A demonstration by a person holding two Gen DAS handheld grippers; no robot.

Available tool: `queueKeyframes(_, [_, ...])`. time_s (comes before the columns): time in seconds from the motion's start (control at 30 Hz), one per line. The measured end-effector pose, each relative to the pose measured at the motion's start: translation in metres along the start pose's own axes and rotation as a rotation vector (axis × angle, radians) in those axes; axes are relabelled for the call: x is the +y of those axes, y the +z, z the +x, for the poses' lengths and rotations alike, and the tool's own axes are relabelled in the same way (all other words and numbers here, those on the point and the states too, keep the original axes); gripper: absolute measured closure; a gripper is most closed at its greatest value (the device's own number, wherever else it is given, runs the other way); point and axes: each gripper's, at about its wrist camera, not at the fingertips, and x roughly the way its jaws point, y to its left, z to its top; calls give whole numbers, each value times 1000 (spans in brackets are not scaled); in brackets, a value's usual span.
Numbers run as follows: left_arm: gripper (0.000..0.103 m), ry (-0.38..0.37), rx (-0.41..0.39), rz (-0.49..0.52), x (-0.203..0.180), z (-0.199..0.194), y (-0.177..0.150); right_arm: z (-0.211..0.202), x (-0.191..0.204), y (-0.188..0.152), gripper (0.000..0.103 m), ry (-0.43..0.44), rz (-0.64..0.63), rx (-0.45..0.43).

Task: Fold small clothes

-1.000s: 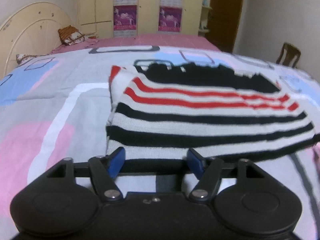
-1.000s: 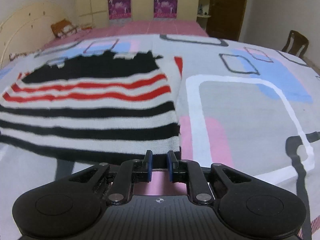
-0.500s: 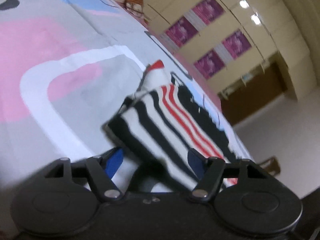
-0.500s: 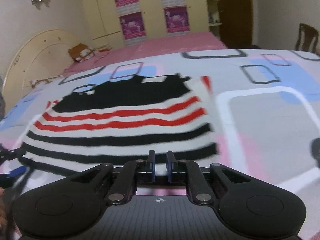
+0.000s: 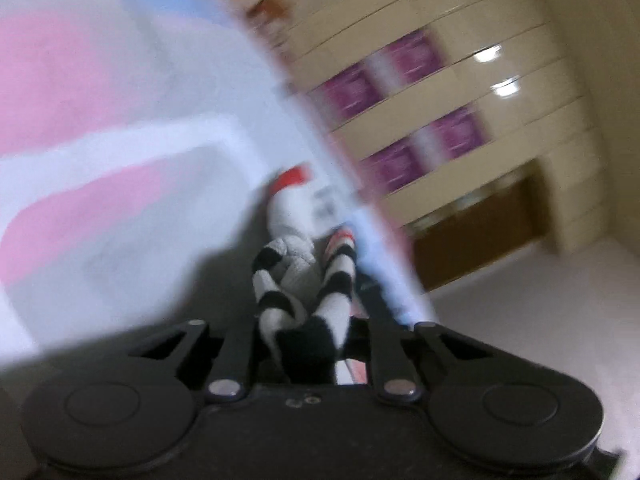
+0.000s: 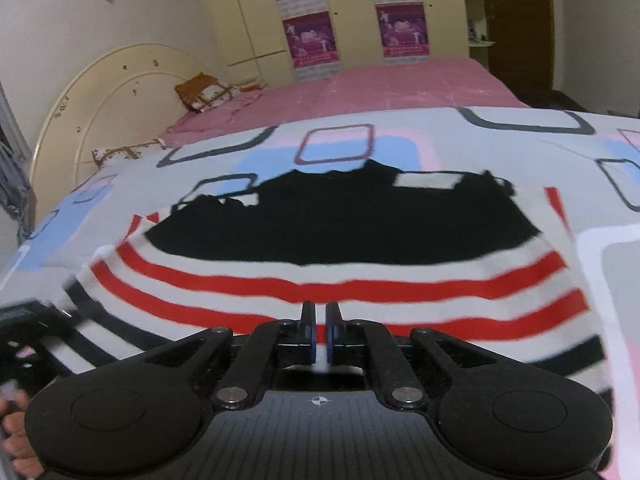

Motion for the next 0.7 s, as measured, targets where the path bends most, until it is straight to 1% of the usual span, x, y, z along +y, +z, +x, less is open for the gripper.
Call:
queueKeyframes(0.03, [88, -1, -11, 37, -5, -2, -1, 2, 2, 0, 99, 5, -7, -2])
queueKeyframes(0.07, [87, 31, 1, 51, -4, 2, -2, 7, 3, -2, 99, 8, -19, 7])
queueKeyframes(0.1, [88, 74, 30, 56, -1, 9, -3, 17, 4, -6, 99, -12, -36, 52])
queueKeyframes(0.13, [88, 123, 70, 52, 5, 16, -2, 26, 4, -11, 101, -32, -48, 77])
queueKeyframes(0.2, [87, 105, 81, 11, 15, 17, -1, 27, 2, -14, 102, -28, -62, 55])
queueKeyframes(0.27, [87, 112, 79, 44, 10, 16, 0, 27, 1, -15, 103, -28, -63, 52])
queueKeyframes(0.3, [87, 112, 77, 45, 8, 16, 0, 27, 1, -17, 103, -27, -64, 48])
queueKeyframes(0.37, [87, 103, 66, 50, 3, 14, 3, 27, 1, -19, 103, -27, -74, 40])
queueKeyframes(0.43, [88, 91, 53, 82, -5, 7, 0, 28, -2, -19, 103, -17, -74, 37])
queueKeyframes(0.57, [88, 65, 25, 161, -43, 5, -5, 26, -5, -15, 103, 22, -75, 48])
queueKeyframes(0.63, [88, 40, 22, 202, -68, 6, -11, 20, -16, -9, 103, 55, -28, 53])
queueKeyframes(0.7, [88, 14, 30, 254, -98, 10, -22, 5, -36, -3, 103, 70, 32, 15])
